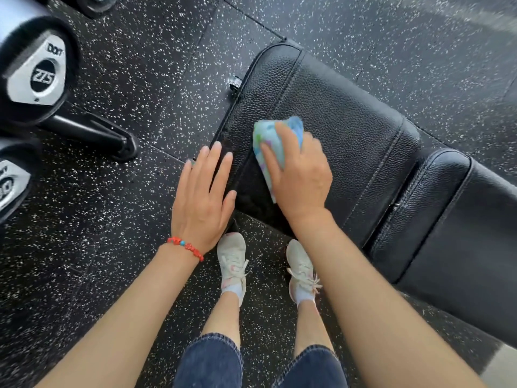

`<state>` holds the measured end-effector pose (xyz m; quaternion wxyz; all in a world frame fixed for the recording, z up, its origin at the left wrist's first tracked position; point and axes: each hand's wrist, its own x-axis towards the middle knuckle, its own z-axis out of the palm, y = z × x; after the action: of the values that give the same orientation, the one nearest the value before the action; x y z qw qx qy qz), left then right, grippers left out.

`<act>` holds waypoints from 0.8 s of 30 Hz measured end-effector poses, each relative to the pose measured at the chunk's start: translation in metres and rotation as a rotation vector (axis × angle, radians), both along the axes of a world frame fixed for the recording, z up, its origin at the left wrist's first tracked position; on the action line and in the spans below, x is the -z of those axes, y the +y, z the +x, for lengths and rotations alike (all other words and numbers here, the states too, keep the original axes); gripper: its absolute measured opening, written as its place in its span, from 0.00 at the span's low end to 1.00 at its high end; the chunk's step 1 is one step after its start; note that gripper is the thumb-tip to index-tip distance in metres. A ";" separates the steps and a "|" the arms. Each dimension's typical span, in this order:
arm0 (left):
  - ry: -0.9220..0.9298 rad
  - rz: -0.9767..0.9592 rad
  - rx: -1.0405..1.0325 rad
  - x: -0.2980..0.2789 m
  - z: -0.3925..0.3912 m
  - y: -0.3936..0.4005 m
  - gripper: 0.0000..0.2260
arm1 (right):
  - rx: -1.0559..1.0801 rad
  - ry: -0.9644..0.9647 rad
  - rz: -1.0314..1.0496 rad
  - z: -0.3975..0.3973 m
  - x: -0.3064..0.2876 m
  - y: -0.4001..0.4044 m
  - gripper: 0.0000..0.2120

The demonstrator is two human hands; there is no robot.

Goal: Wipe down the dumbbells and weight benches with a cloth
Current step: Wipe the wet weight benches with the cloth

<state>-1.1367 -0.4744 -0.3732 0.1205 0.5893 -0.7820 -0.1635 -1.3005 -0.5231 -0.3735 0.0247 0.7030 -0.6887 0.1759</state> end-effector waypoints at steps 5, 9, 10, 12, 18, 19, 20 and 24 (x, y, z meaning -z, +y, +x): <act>-0.018 -0.009 -0.014 -0.002 -0.005 -0.002 0.22 | 0.172 -0.012 -0.023 -0.007 -0.005 -0.058 0.15; -0.029 0.007 -0.014 -0.002 -0.008 -0.003 0.22 | 0.107 0.037 -0.024 0.004 -0.001 -0.001 0.14; -0.033 0.012 -0.014 -0.002 -0.009 -0.003 0.22 | 0.046 0.037 0.000 0.005 -0.002 0.022 0.13; -0.043 0.016 -0.022 -0.002 -0.010 -0.002 0.22 | -0.078 0.015 0.036 0.000 -0.003 0.053 0.14; -0.067 0.003 0.034 -0.008 -0.021 0.000 0.22 | -0.056 0.044 0.035 -0.024 -0.006 0.061 0.14; -0.066 0.003 0.045 -0.009 -0.024 0.001 0.22 | 0.008 0.055 0.032 -0.031 -0.006 0.065 0.14; -0.067 0.007 0.054 -0.010 -0.026 0.001 0.22 | 0.064 0.073 0.032 -0.039 -0.006 0.070 0.14; -0.116 0.043 0.086 -0.011 -0.029 0.002 0.23 | 0.185 0.094 0.073 -0.062 -0.007 0.083 0.13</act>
<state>-1.1658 -0.4720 -0.3622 0.0550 0.5662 -0.8084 -0.1511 -1.3622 -0.4400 -0.3664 0.0473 0.6443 -0.7546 0.1146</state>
